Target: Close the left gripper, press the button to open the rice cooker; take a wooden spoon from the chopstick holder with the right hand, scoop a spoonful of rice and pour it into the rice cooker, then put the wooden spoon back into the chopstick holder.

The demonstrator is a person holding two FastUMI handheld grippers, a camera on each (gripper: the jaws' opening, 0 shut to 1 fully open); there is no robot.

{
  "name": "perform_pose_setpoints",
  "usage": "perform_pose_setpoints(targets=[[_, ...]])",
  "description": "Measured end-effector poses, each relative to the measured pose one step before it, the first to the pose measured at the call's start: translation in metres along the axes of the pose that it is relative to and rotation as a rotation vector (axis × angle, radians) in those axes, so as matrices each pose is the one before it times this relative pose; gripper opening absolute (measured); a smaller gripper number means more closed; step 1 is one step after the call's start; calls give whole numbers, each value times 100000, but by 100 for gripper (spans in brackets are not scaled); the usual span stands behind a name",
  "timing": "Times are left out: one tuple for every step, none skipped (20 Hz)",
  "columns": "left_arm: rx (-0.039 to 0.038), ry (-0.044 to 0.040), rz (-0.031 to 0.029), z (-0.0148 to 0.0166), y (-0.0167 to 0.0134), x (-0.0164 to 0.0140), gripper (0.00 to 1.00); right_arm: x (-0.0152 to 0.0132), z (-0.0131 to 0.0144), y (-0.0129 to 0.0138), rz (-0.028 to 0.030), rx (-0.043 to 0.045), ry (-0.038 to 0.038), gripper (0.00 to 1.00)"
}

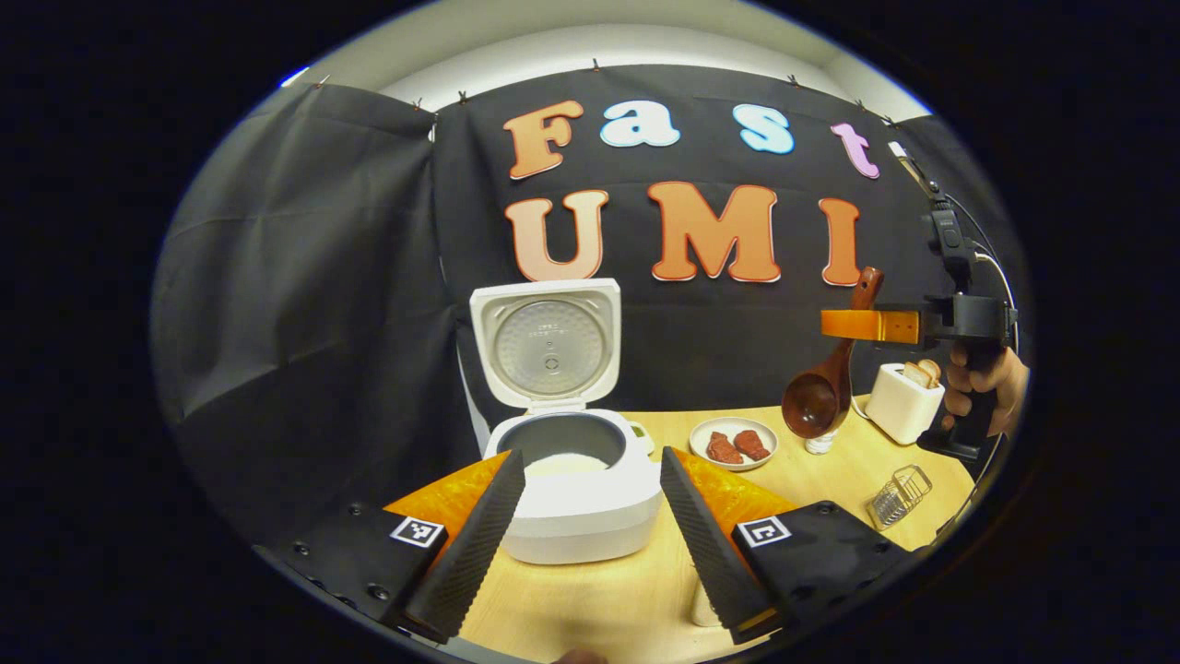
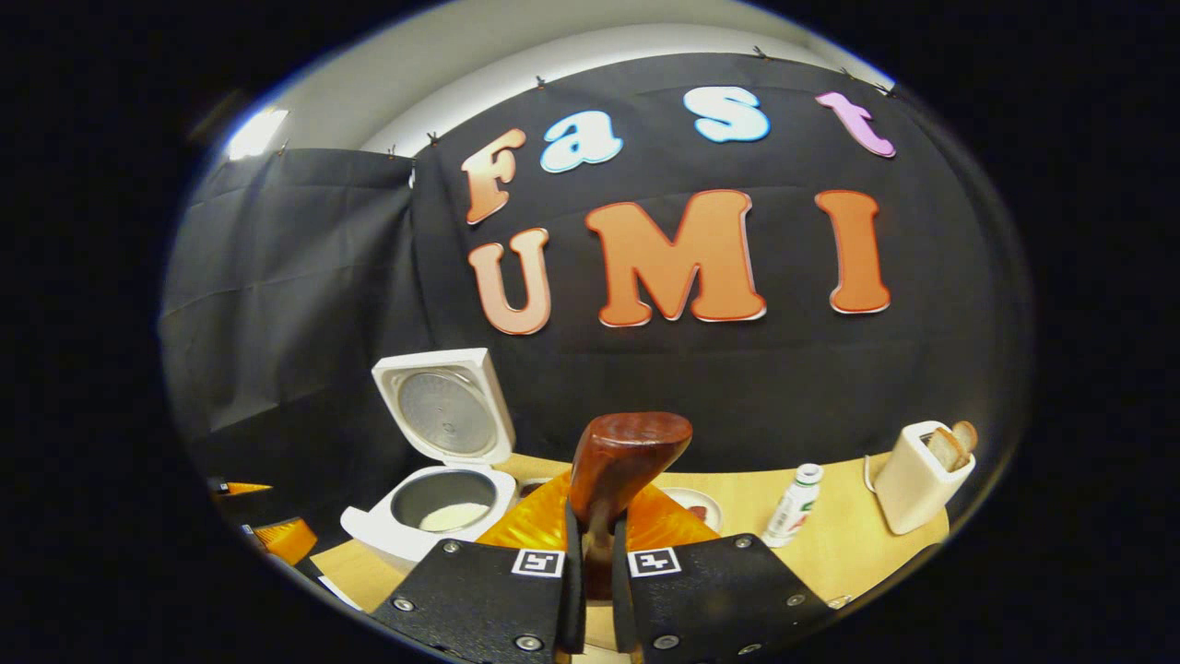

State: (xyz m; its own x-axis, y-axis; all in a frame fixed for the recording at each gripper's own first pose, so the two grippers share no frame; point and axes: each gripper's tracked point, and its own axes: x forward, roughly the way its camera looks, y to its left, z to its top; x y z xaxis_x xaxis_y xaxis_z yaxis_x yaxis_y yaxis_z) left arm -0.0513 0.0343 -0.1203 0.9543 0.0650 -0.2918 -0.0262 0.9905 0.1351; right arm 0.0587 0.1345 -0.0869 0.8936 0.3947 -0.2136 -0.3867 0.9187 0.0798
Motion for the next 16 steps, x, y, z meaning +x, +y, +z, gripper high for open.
perform_pose_setpoints(targets=[[559, -263, -709, 297, -839, 3, 100, -875, -297, -1602, -2830, 884, 232, 11], [-25, -67, -435, 219, -720, 106, 99, -714, -443, -1635, -2538, 695, 528, 11], [-524, 465, -343, 101, -732, -28, 100, -662, -714, -1500, -2881, 969, 945, 11], [-914, 563, -216, 38, -647, 65, 100, -527, -632, -1404, -2753, 980, 1511, 11], [-1140, 702, -335, -83, -704, 98, 100, -590, -613, -1441, -2491, 1305, 1337, 11], [-743, 740, -278, -98, -555, -15, 100, -564, -314, -1510, -2513, 1516, 739, 11], [-422, 383, 121, 71, -399, -58, 100, -346, -294, -1522, -2489, 1523, 543, 11], [141, 344, 5, 6, -303, -30, 100, -298, -363, -1328, -2118, 934, 528, 11], [171, 62, 381, 30, -298, 24, 100, -241, -334, -1379, -2478, 690, 728, 11], [271, 130, 116, 150, -110, 148, 100, -888, -1260, -588, -2472, 433, 890, 11], [130, -125, 446, -62, -249, -77, 100, -365, -365, -1357, -2666, 1048, 758, 11], [156, 127, 112, 137, -130, 59, 100, -214, -436, -1281, -2203, 1139, 793, 11], [160, -51, 341, 12, -180, -114, 100, -182, -169, -1315, -2313, 1669, -172, 11], [93, -91, 423, 109, -290, -130, 99, -122, -488, -1217, -1987, 1718, 351, 11], [-198, 29, 497, 39, 89, -9, 100, -94, -509, -1119, -1555, 2040, 1143, 11], [-411, -49, 379, 32, -28, 20, 100, 24, -486, -941, -1331, 2102, 1534, 11]])
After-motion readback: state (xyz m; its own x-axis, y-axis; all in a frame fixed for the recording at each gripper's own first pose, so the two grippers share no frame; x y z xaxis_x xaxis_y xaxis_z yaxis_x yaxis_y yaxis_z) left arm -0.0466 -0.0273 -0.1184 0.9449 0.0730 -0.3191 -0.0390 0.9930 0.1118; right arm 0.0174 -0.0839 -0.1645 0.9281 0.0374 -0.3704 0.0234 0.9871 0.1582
